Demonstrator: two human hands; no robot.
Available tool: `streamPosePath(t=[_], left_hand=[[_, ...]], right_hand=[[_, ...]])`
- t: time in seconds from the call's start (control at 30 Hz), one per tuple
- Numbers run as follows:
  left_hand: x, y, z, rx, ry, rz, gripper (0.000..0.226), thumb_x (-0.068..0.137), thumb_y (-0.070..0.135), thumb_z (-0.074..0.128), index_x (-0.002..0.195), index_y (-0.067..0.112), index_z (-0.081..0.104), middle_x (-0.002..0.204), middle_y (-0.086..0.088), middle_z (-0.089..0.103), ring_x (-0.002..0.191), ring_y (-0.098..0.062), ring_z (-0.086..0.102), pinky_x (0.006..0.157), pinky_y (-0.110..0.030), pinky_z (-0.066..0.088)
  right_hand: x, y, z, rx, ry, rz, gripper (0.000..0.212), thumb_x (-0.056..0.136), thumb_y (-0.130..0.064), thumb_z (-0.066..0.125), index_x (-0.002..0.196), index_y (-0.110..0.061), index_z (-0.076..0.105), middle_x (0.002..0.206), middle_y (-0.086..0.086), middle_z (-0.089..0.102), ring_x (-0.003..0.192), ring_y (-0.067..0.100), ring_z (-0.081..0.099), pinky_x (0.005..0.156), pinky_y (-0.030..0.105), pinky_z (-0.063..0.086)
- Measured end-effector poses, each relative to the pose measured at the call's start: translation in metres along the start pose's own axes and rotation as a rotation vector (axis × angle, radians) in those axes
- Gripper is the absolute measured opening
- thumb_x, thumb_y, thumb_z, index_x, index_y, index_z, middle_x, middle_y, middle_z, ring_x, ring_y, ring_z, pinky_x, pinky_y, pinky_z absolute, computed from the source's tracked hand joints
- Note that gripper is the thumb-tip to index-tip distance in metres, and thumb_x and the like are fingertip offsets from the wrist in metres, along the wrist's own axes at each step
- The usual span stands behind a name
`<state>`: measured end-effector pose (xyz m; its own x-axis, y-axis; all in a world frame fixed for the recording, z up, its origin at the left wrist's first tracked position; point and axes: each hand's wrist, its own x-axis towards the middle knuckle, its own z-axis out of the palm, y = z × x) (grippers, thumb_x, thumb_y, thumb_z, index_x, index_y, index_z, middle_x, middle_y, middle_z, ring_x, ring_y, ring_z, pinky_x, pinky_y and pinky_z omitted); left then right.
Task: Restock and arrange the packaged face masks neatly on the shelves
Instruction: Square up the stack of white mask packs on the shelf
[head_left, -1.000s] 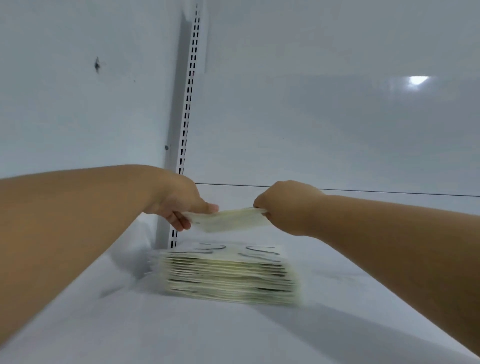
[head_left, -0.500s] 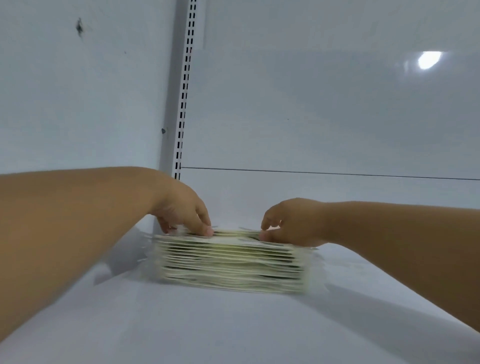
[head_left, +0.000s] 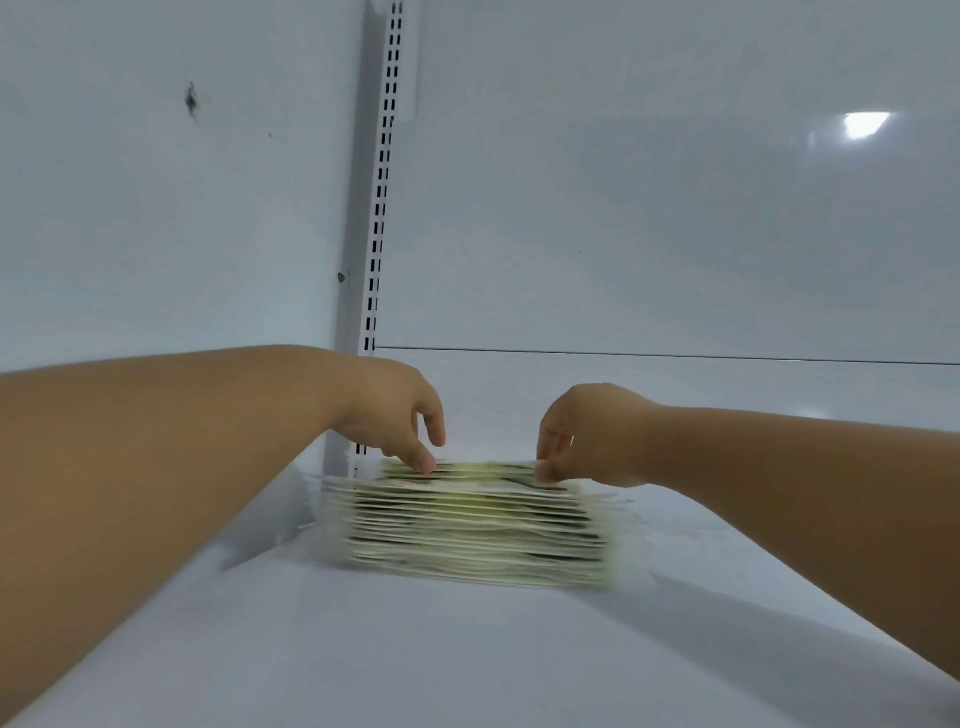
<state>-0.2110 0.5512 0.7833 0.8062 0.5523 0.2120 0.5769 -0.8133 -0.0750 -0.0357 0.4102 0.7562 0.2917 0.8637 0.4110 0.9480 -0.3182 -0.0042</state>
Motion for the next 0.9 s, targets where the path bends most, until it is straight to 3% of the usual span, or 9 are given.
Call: streamPosePath(t=[0.07, 0.13, 0.2, 0.33, 0.47, 0.57, 0.67, 0.8, 0.9], left_hand=[[-0.008, 0.007, -0.006, -0.013, 0.017, -0.021, 0.024, 0.095, 0.046, 0.063, 0.117, 0.037, 0.065, 0.099, 0.013, 0.070, 0.093, -0.007, 0.066, 0.090, -0.028, 0.054], [-0.022, 0.016, -0.011, -0.023, -0.034, -0.042, 0.024, 0.100, 0.039, 0.055, 0.121, 0.033, 0.065, 0.100, 0.013, 0.067, 0.090, -0.006, 0.065, 0.088, -0.026, 0.054], [-0.036, 0.027, -0.010, 0.036, -0.123, -0.072, 0.031, 0.103, 0.042, 0.049, 0.132, 0.037, 0.059, 0.120, 0.010, 0.063, 0.106, -0.010, 0.061, 0.097, -0.028, 0.049], [-0.057, 0.044, 0.009, 0.277, -0.247, -0.095, 0.048, 0.107, 0.051, 0.026, 0.154, 0.043, 0.028, 0.158, 0.009, 0.036, 0.142, -0.018, 0.036, 0.115, -0.035, 0.024], [-0.067, 0.045, 0.018, 0.258, -0.242, -0.111, 0.053, 0.107, 0.050, 0.019, 0.159, 0.041, 0.011, 0.166, 0.008, 0.019, 0.152, -0.018, 0.020, 0.120, -0.035, 0.014], [-0.069, 0.038, 0.025, 0.130, -0.097, -0.081, 0.048, 0.106, 0.052, 0.029, 0.153, 0.043, 0.029, 0.160, 0.007, 0.033, 0.145, -0.020, 0.033, 0.118, -0.037, 0.025], [-0.068, 0.032, 0.026, 0.006, 0.081, -0.033, 0.034, 0.103, 0.050, 0.040, 0.129, 0.038, 0.058, 0.134, 0.012, 0.055, 0.123, -0.014, 0.050, 0.104, -0.031, 0.038], [-0.069, 0.026, 0.026, -0.105, 0.008, -0.030, 0.037, 0.090, 0.069, 0.051, 0.112, 0.044, 0.065, 0.107, 0.027, 0.061, 0.105, 0.001, 0.056, 0.093, -0.023, 0.042], [-0.067, 0.019, 0.032, -0.172, 0.004, -0.020, 0.038, 0.085, 0.074, 0.053, 0.113, 0.051, 0.066, 0.110, 0.031, 0.062, 0.110, 0.005, 0.055, 0.099, -0.024, 0.042]], right_hand=[[-0.003, -0.005, -0.006, 0.000, 0.010, -0.014, 0.025, 0.090, -0.045, 0.067, 0.098, -0.022, 0.072, 0.102, -0.006, 0.069, 0.096, 0.016, 0.061, 0.082, 0.030, 0.052], [-0.008, -0.012, -0.016, 0.032, 0.031, -0.038, 0.029, 0.091, -0.049, 0.064, 0.093, -0.021, 0.070, 0.092, -0.007, 0.067, 0.090, 0.016, 0.061, 0.080, 0.031, 0.051], [-0.019, -0.020, -0.021, 0.077, -0.052, -0.050, 0.031, 0.091, -0.052, 0.064, 0.090, -0.021, 0.069, 0.085, -0.005, 0.066, 0.084, 0.016, 0.063, 0.077, 0.029, 0.050], [-0.040, -0.044, -0.015, -0.144, -0.232, -0.115, 0.039, 0.094, -0.057, 0.053, 0.101, -0.022, 0.068, 0.101, -0.004, 0.070, 0.096, 0.019, 0.064, 0.088, 0.036, 0.050], [-0.045, -0.055, -0.014, -0.302, -0.249, -0.115, 0.049, 0.099, -0.051, 0.045, 0.121, -0.012, 0.065, 0.120, 0.007, 0.067, 0.111, 0.028, 0.063, 0.080, 0.035, 0.046], [-0.049, -0.056, -0.015, -0.324, -0.268, -0.100, 0.048, 0.101, -0.050, 0.041, 0.124, -0.013, 0.061, 0.122, 0.007, 0.065, 0.114, 0.028, 0.060, 0.078, 0.034, 0.041], [-0.051, -0.058, -0.014, -0.360, -0.241, -0.111, 0.050, 0.104, -0.048, 0.035, 0.123, -0.012, 0.063, 0.123, 0.007, 0.063, 0.115, 0.028, 0.058, 0.084, 0.033, 0.042], [-0.050, -0.058, -0.018, -0.278, -0.181, -0.165, 0.053, 0.100, -0.057, 0.036, 0.111, -0.016, 0.067, 0.112, 0.001, 0.065, 0.107, 0.024, 0.058, 0.089, 0.035, 0.046], [-0.052, -0.058, -0.019, -0.219, -0.227, -0.181, 0.061, 0.091, -0.071, 0.041, 0.117, -0.021, 0.065, 0.116, -0.003, 0.064, 0.109, 0.020, 0.059, 0.097, 0.040, 0.048]])
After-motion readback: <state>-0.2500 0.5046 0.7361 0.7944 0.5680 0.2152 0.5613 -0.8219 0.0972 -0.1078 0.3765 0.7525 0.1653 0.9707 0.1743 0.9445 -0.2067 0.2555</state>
